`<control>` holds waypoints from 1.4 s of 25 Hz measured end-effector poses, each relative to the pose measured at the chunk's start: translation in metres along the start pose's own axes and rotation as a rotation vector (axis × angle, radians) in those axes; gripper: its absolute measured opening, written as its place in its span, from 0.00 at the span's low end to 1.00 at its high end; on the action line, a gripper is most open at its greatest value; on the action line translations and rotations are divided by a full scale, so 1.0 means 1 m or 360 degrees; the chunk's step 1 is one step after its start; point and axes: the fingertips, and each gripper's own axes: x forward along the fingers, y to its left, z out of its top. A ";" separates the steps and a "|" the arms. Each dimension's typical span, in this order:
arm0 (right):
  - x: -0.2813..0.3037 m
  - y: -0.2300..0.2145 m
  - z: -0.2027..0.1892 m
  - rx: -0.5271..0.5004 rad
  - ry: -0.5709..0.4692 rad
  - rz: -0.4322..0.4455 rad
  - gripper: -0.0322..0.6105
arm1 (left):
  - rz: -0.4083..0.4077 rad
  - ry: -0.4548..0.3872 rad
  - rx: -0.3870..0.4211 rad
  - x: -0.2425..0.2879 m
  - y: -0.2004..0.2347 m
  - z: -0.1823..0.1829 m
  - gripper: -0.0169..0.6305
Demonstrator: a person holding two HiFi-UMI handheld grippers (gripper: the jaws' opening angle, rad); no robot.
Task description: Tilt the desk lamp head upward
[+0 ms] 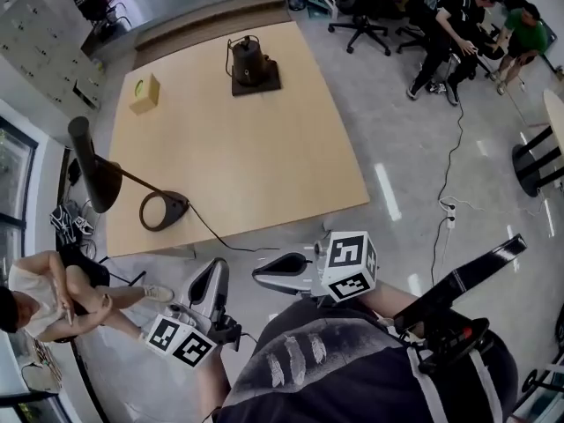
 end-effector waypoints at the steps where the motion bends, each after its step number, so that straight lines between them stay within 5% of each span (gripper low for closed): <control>1: -0.005 -0.008 0.002 -0.0017 0.0003 -0.0012 0.05 | -0.0003 0.0009 0.0024 0.010 0.000 0.005 0.03; 11: -0.052 -0.097 0.031 0.0045 -0.0020 -0.0005 0.05 | 0.0083 -0.0026 0.0184 0.097 0.020 0.045 0.03; 21: -0.019 -0.124 0.042 0.0036 0.0134 0.0094 0.05 | 0.0302 -0.0108 0.0122 0.075 0.065 0.064 0.03; 28: 0.037 -0.126 0.049 -0.0020 0.0207 0.0056 0.05 | 0.0293 -0.0152 0.0054 0.044 0.110 0.081 0.03; 35: 0.104 -0.146 0.063 -0.0064 0.0190 -0.0131 0.05 | 0.0190 -0.0156 0.0049 0.017 0.169 0.101 0.03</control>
